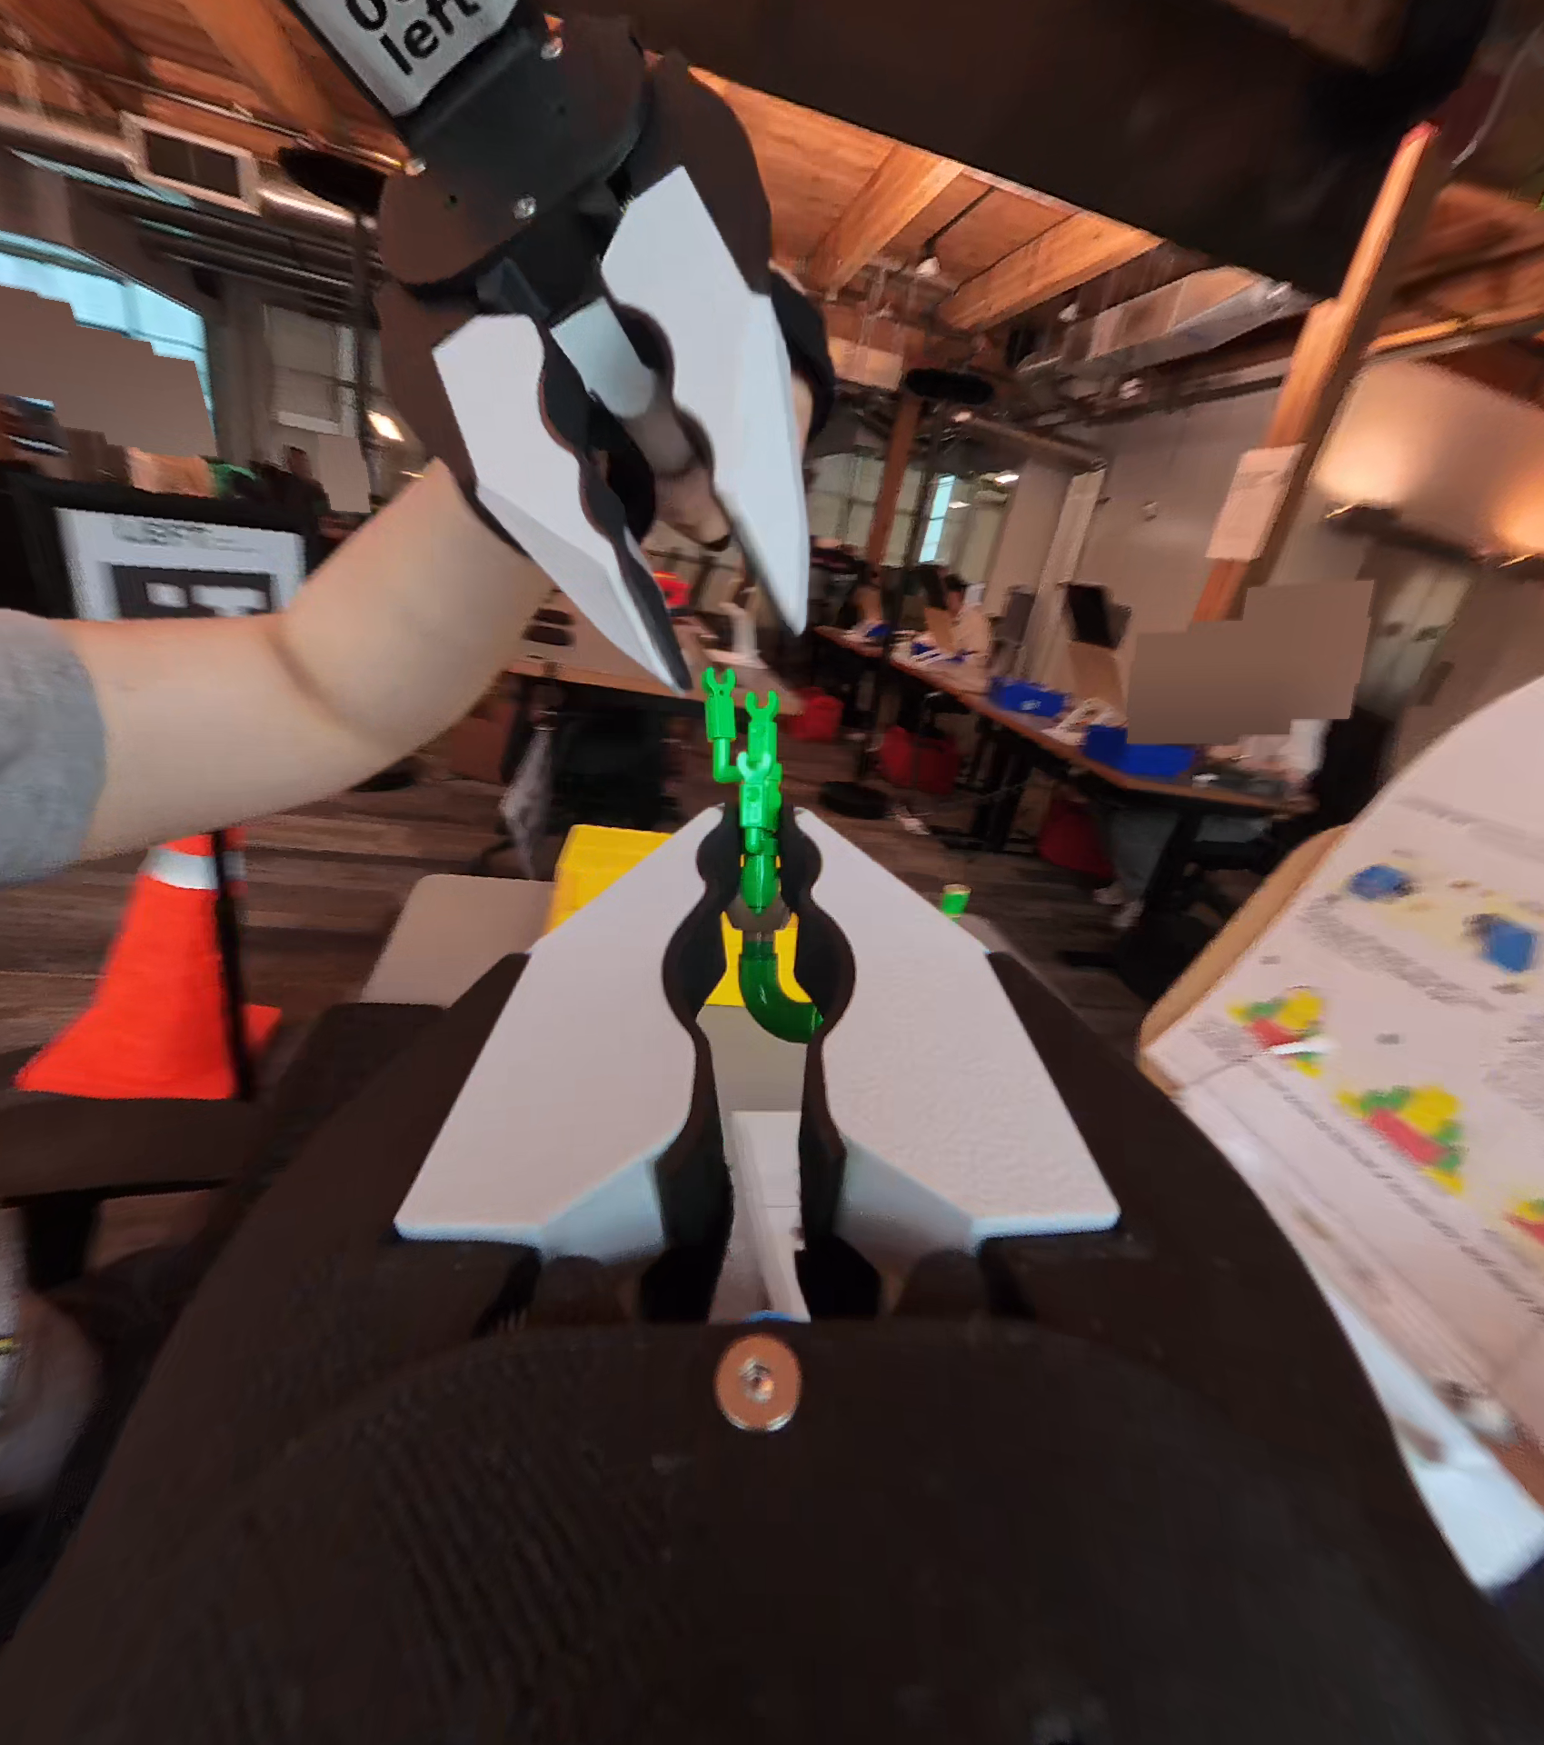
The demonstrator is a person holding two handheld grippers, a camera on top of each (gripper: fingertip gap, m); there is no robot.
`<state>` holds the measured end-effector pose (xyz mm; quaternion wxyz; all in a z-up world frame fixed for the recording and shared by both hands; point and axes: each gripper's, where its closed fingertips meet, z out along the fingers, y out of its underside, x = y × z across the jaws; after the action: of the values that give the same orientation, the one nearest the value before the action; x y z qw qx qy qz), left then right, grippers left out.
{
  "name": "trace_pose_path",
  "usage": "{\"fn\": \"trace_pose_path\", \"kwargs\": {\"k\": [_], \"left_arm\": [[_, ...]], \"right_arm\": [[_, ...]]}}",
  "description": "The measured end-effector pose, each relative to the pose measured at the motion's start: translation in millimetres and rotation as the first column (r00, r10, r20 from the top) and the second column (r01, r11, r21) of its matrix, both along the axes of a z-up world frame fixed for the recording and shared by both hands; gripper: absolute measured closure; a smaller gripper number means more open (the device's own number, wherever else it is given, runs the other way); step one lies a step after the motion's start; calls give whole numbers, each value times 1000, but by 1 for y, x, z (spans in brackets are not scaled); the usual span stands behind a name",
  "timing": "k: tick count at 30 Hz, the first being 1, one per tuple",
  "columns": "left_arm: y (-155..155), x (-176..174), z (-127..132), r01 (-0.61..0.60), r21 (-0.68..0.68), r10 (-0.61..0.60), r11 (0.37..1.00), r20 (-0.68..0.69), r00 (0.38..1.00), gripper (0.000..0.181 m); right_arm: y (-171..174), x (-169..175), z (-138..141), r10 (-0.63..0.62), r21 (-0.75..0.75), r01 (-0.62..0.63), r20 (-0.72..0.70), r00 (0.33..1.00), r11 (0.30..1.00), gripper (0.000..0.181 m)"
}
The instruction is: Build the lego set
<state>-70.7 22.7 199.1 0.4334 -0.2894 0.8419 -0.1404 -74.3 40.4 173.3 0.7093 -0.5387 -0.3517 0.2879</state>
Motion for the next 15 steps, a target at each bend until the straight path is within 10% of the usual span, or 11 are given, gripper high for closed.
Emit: {"fn": "trace_pose_path", "kwargs": {"k": [9,15], "left_arm": [[-12,-16,30,235,-498,-20,835,398,917,159],[-14,-11,23,366,-565,5,739,547,837,165]], "right_arm": [[-9,3,29,-227,299,222,-20,974,928,177],[-10,2,38,-325,375,319,-48,944,870,177]]}}
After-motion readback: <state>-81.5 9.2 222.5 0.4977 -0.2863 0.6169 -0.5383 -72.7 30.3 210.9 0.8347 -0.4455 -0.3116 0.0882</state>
